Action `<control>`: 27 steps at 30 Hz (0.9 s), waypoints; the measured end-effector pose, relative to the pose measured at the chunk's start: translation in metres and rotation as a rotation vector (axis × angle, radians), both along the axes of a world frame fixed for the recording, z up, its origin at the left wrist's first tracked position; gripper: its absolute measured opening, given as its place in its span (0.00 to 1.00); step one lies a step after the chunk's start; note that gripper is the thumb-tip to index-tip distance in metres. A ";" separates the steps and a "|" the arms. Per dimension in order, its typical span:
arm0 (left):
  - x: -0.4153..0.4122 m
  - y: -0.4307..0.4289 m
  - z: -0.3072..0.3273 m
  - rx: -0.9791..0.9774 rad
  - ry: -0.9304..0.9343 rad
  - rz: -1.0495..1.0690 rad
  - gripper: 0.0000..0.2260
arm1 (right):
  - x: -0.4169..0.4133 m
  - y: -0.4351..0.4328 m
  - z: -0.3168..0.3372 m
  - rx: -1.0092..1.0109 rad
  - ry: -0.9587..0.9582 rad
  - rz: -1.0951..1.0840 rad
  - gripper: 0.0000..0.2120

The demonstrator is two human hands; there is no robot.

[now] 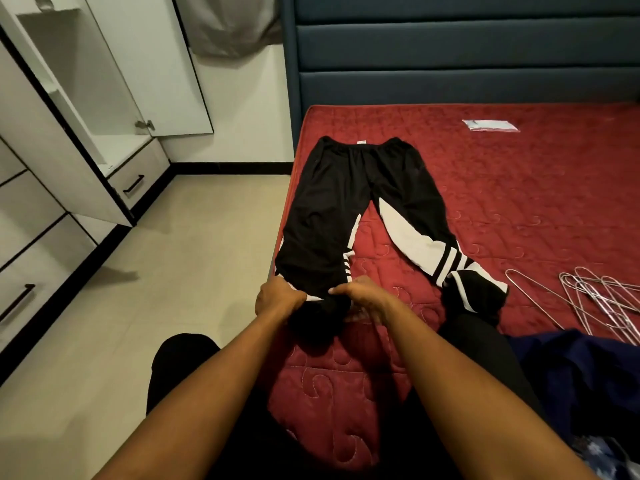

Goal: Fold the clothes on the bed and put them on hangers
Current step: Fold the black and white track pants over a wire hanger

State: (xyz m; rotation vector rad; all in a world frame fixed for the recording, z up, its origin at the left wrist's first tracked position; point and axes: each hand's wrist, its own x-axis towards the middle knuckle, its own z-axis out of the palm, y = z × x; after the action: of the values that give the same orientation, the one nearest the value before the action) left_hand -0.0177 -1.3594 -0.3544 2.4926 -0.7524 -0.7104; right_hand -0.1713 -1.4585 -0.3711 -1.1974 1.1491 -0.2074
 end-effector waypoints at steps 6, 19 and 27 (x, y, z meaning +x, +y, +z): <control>0.009 0.004 0.003 -0.168 0.241 0.265 0.17 | 0.012 0.001 0.000 0.053 -0.087 -0.145 0.13; 0.024 0.048 0.040 -0.513 1.123 0.100 0.18 | 0.000 0.017 0.037 0.192 -0.279 0.068 0.07; 0.030 0.011 0.028 0.030 -0.148 -0.023 0.10 | -0.018 -0.024 0.037 -0.295 0.605 0.390 0.14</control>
State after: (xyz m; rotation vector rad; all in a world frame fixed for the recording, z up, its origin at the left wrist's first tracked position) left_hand 0.0120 -1.3486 -0.3261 2.5900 -0.8297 -0.5530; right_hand -0.1893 -1.4822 -0.3346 -1.7922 1.3978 0.3168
